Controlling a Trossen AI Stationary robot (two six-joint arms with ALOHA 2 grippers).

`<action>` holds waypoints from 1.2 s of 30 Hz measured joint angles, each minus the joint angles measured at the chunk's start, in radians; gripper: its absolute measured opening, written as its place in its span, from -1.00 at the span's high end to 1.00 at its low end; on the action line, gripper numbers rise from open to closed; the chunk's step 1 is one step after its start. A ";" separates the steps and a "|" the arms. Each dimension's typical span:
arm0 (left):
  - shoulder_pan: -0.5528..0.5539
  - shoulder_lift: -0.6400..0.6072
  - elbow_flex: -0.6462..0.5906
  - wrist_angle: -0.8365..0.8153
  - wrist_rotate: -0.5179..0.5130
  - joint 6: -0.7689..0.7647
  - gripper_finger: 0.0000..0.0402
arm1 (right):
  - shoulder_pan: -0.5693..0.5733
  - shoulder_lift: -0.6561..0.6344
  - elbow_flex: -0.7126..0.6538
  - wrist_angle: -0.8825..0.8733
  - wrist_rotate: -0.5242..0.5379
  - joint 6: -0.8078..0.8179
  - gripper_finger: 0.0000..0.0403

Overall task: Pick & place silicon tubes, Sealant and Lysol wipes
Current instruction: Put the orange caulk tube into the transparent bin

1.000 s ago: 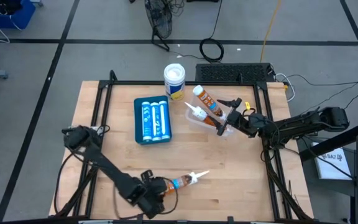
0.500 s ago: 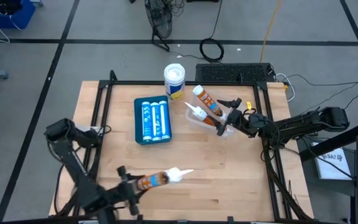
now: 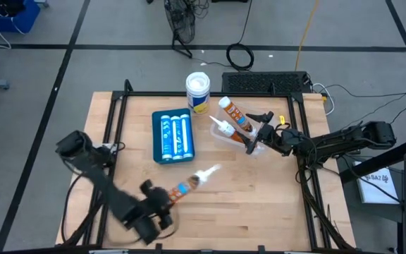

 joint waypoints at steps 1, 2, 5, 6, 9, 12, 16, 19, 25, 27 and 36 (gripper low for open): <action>0.039 0.000 -0.007 0.079 0.085 0.081 -0.12 | 0.000 0.000 0.000 0.000 0.000 0.000 -0.86; 0.078 0.000 -0.018 0.170 0.175 0.169 -0.12 | -0.001 0.000 0.000 0.000 0.000 -0.001 -0.86; 0.188 0.000 -0.051 0.451 0.411 0.476 -0.12 | -0.003 0.000 0.000 0.000 0.000 -0.001 -0.86; 0.217 0.000 -0.060 0.535 0.456 0.586 -0.12 | -0.003 0.000 0.000 0.000 0.000 -0.002 -0.86; 0.285 -0.001 -0.065 0.733 0.547 0.907 -0.12 | -0.003 0.000 0.000 -0.001 0.000 -0.003 -0.86; 0.322 -0.042 -0.065 0.748 0.573 1.121 -0.12 | -0.003 0.000 0.000 -0.004 0.000 -0.004 -0.86; 0.338 -0.137 -0.130 0.748 0.555 1.254 -0.12 | -0.003 0.000 0.000 -0.008 0.001 -0.028 -0.86; 0.367 -0.241 -0.280 0.910 0.553 1.300 -0.12 | -0.003 0.000 0.000 -0.027 0.002 -0.029 -0.86; 0.489 -0.485 -0.659 1.322 0.543 1.340 -0.12 | -0.003 -0.001 0.000 -0.020 0.002 -0.010 -0.86; 0.524 -0.571 -0.752 1.440 0.548 1.357 -0.12 | -0.003 0.000 0.000 -0.021 0.001 -0.003 -0.86; 0.610 -0.927 -1.018 1.675 0.520 1.459 -0.12 | -0.010 0.033 -0.001 0.046 -0.183 0.108 -0.86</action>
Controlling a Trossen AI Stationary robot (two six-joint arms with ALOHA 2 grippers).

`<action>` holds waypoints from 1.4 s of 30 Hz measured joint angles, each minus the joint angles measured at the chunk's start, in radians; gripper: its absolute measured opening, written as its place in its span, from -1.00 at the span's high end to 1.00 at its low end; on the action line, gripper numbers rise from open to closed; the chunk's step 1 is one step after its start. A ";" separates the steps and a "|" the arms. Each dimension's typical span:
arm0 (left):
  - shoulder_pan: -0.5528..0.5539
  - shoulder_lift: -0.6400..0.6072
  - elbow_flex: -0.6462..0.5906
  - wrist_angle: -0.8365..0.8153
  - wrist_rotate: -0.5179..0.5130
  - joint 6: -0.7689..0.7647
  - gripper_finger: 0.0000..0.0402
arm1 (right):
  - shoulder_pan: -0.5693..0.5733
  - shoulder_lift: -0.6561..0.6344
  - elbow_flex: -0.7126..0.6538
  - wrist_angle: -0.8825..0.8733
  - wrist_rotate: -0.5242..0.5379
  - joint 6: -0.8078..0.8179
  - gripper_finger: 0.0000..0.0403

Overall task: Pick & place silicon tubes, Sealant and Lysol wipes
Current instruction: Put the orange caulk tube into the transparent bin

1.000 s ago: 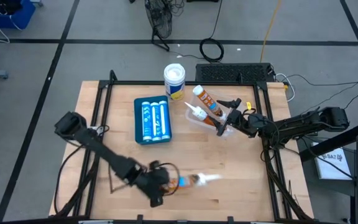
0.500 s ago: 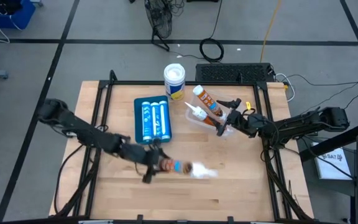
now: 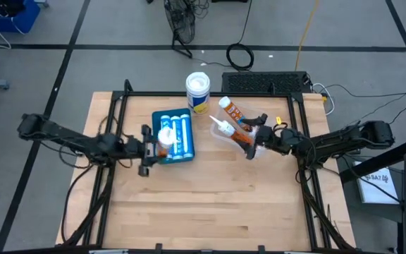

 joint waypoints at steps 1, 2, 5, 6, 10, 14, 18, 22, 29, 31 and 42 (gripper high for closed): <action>0.005 -0.012 -0.011 0.010 0.001 0.001 -0.12 | -0.003 0.015 0.003 0.032 -0.028 0.018 -0.86; 0.010 -0.015 -0.017 0.024 -0.003 -0.002 -0.12 | -0.005 0.024 0.003 0.051 -0.050 0.027 -0.86; 0.028 -0.012 -0.035 -0.006 -0.029 -0.011 -0.12 | -0.006 0.081 0.019 0.143 -0.093 0.046 -0.86; 0.033 -0.001 -0.035 -0.007 -0.029 -0.013 -0.12 | -0.006 0.096 0.026 0.160 -0.106 0.046 -0.86; 0.052 0.019 -0.033 0.014 -0.027 -0.018 -0.11 | -0.006 0.179 0.094 0.182 -0.161 0.048 -0.86; 0.076 0.029 -0.033 0.001 -0.028 -0.014 -0.11 | -0.005 0.276 0.194 0.184 -0.257 0.081 -0.86; 0.098 0.027 -0.032 0.002 -0.018 -0.021 -0.11 | -0.004 0.371 0.299 0.184 -0.331 0.102 -0.86; 0.108 0.028 -0.032 -0.015 -0.018 -0.026 -0.11 | -0.004 0.454 0.383 0.179 -0.369 0.100 -0.86; 0.108 0.028 -0.032 -0.057 -0.016 -0.042 -0.11 | -0.004 0.545 0.492 0.189 -0.369 0.068 -0.86; 0.108 0.028 -0.032 -0.063 -0.016 -0.047 -0.11 | -0.004 0.563 0.524 0.188 -0.378 0.059 -0.86; 0.109 0.028 -0.031 -0.062 -0.015 -0.077 -0.11 | -0.004 0.611 0.610 0.166 -0.447 0.007 -0.86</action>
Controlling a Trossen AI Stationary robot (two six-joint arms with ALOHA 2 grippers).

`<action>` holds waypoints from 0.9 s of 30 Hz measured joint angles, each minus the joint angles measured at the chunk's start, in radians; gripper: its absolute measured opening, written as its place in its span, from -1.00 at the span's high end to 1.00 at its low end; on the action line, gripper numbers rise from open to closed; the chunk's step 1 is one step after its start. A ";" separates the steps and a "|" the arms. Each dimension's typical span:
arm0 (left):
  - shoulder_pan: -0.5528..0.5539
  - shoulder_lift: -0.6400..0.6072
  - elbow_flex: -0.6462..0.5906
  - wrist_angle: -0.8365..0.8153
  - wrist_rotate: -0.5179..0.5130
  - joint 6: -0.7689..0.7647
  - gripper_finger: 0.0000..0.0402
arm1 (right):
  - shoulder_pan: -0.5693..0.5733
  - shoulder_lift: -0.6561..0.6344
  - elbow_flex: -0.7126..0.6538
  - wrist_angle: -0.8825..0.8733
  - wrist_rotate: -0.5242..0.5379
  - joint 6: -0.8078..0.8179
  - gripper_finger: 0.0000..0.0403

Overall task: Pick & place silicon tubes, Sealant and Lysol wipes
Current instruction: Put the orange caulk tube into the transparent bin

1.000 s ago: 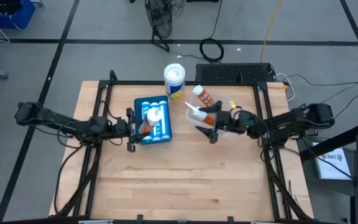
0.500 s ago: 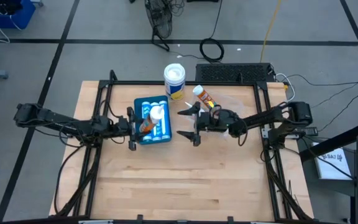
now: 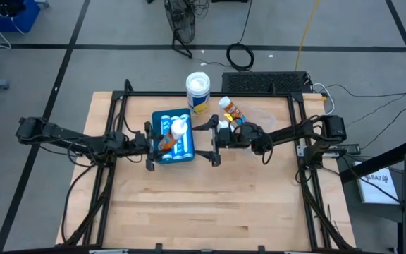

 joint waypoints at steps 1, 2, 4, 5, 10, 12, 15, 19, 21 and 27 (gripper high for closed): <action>0.003 0.000 0.001 0.001 0.000 -0.003 -0.11 | 0.000 0.000 0.000 -0.001 0.000 -0.008 -0.86; 0.007 0.009 0.007 0.006 0.000 -0.004 -0.11 | 0.000 0.000 0.000 0.000 0.000 -0.015 -0.86; 0.019 0.037 0.027 0.014 -0.002 -0.006 -0.11 | 0.000 0.000 0.000 0.009 0.000 -0.022 -0.86; 0.027 0.054 0.036 0.013 -0.002 -0.006 -0.11 | 0.000 0.000 0.000 0.015 0.000 -0.022 -0.86; 0.069 0.183 0.104 0.015 0.082 0.035 -0.11 | -0.002 -0.007 -0.005 0.004 0.002 -0.065 -0.86; 0.087 0.230 0.123 0.075 0.140 0.062 -0.11 | -0.002 -0.034 -0.027 -0.015 0.004 -0.091 -0.86; 0.119 0.272 0.138 0.162 0.218 0.086 -0.11 | -0.004 -0.099 -0.079 -0.015 0.010 -0.100 -0.86; 0.173 0.324 0.156 0.187 0.264 0.074 -0.11 | -0.014 -0.201 -0.160 -0.013 0.011 -0.091 -0.86; 0.197 0.350 0.178 0.189 0.281 0.059 -0.11 | -0.021 -0.242 -0.191 -0.012 0.012 -0.070 -0.86; 0.224 0.499 0.307 0.193 0.366 0.059 -0.11 | -0.035 -0.270 -0.223 -0.016 0.006 -0.027 -0.86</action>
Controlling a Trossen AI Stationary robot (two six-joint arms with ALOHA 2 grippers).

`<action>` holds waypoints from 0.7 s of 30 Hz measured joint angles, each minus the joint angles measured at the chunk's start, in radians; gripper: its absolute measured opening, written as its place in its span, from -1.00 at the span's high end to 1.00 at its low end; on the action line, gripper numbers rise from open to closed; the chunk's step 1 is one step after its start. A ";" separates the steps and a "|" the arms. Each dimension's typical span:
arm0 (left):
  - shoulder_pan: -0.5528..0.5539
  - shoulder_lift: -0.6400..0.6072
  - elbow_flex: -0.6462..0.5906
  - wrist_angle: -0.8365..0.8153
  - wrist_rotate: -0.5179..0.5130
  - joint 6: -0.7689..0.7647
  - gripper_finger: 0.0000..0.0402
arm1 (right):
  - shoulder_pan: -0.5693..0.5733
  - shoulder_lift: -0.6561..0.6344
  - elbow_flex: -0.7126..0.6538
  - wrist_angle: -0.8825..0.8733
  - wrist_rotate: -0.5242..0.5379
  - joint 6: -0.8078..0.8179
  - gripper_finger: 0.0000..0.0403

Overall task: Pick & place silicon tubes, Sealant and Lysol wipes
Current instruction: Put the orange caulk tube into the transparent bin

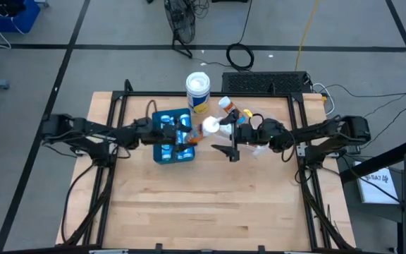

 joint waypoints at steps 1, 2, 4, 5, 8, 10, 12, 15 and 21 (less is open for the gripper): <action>0.000 0.026 0.022 -0.002 0.011 0.001 -0.11 | 0.000 0.002 0.000 0.003 -0.001 0.002 -0.86; 0.000 0.055 0.048 -0.002 0.026 0.002 -0.11 | 0.000 0.008 0.000 0.014 -0.001 0.002 -0.86; 0.001 0.110 0.095 -0.001 0.054 0.004 -0.11 | 0.001 0.013 0.000 0.009 -0.003 -0.003 -0.86; 0.001 0.134 0.113 -0.002 0.069 0.004 -0.11 | 0.002 0.014 0.000 0.008 -0.004 -0.003 -0.86; 0.002 0.198 0.157 -0.007 0.085 0.004 -0.11 | 0.002 0.012 0.000 0.009 -0.005 -0.003 -0.86; 0.006 0.226 0.175 -0.009 0.093 0.004 -0.11 | 0.002 0.013 0.000 0.002 -0.005 -0.003 -0.86; 0.015 0.244 0.184 -0.007 0.093 -0.011 -0.11 | 0.002 0.013 0.000 0.002 -0.005 -0.003 -0.84; 0.025 0.260 0.188 -0.010 0.100 -0.032 -0.11 | 0.002 0.013 0.000 0.005 -0.004 -0.004 -0.76; 0.024 0.260 0.188 -0.005 0.108 -0.034 -0.11 | 0.002 0.013 0.000 0.002 -0.001 0.001 -0.21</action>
